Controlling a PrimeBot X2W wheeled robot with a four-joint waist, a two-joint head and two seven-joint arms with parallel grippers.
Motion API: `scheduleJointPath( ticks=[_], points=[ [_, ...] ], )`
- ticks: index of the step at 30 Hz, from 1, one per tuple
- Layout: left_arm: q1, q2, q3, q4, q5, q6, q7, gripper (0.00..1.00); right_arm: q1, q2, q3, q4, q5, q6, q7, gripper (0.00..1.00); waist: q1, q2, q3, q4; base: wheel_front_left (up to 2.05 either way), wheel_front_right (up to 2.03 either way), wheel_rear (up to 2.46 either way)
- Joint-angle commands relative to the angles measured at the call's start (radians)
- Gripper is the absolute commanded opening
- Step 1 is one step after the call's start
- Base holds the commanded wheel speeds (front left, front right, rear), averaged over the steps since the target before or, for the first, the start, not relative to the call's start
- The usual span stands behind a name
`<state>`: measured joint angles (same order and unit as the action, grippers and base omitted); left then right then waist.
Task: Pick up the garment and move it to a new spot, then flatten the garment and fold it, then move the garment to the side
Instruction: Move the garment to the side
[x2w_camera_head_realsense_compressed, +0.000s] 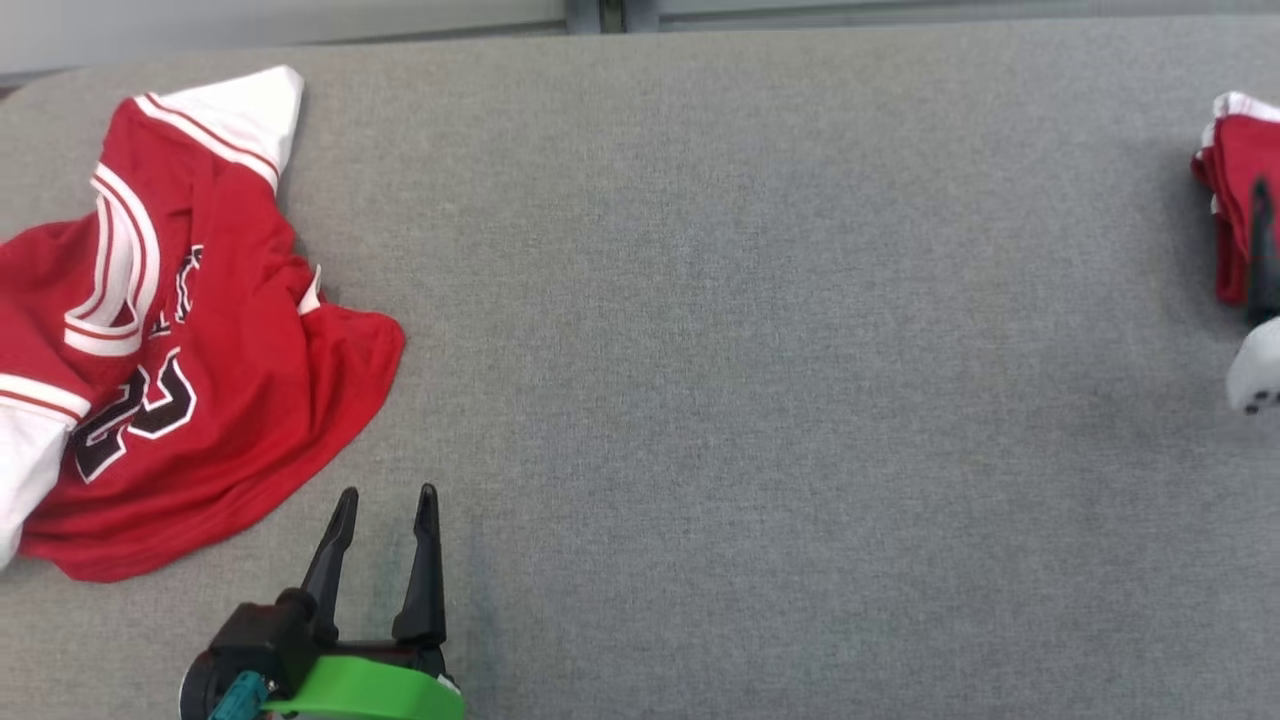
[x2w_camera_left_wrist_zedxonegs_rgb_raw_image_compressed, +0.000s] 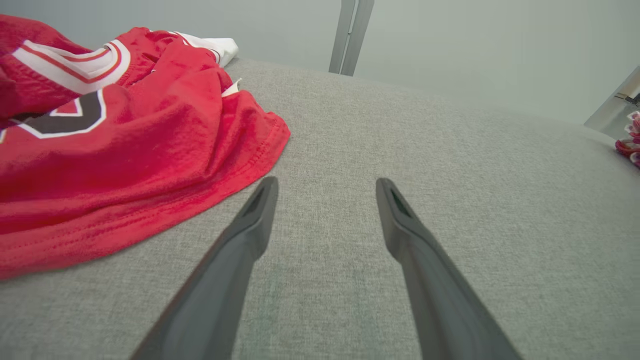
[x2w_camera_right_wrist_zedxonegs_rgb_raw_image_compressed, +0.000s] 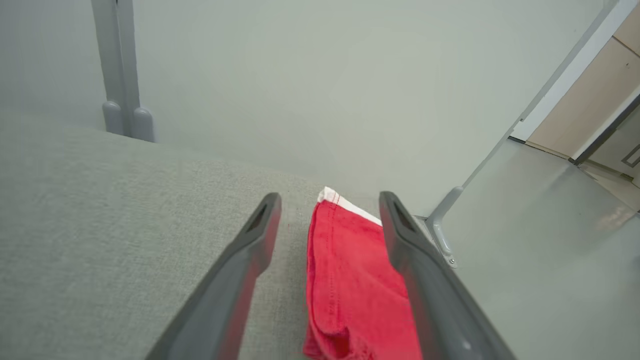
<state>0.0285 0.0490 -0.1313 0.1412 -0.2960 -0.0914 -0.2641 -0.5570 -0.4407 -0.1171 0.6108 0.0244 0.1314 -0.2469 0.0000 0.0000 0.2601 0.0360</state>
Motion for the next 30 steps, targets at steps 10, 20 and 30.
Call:
scheduleJointPath(
  ticks=[10,20,30],
  points=[
    [0.104,0.003,0.032,-0.005,-0.003,0.021,0.000,1.00,0.403,0.172,0.022,-0.311,-0.008,-0.001,-0.018,1.00,0.0000,0.0000,-0.236,0.050,0.00,0.00,0.00],
    [0.140,0.003,0.067,0.033,0.041,-0.005,0.000,1.00,0.633,0.323,-0.014,-0.433,-0.043,-0.001,-0.018,1.00,0.0000,0.0000,-0.289,0.055,0.00,0.00,0.00],
    [0.135,0.003,0.083,0.031,0.048,-0.014,0.000,1.00,0.650,0.361,-0.012,-0.418,-0.056,-0.001,-0.018,1.00,0.0000,0.0000,-0.289,0.026,0.00,0.00,0.00]
  ],
)
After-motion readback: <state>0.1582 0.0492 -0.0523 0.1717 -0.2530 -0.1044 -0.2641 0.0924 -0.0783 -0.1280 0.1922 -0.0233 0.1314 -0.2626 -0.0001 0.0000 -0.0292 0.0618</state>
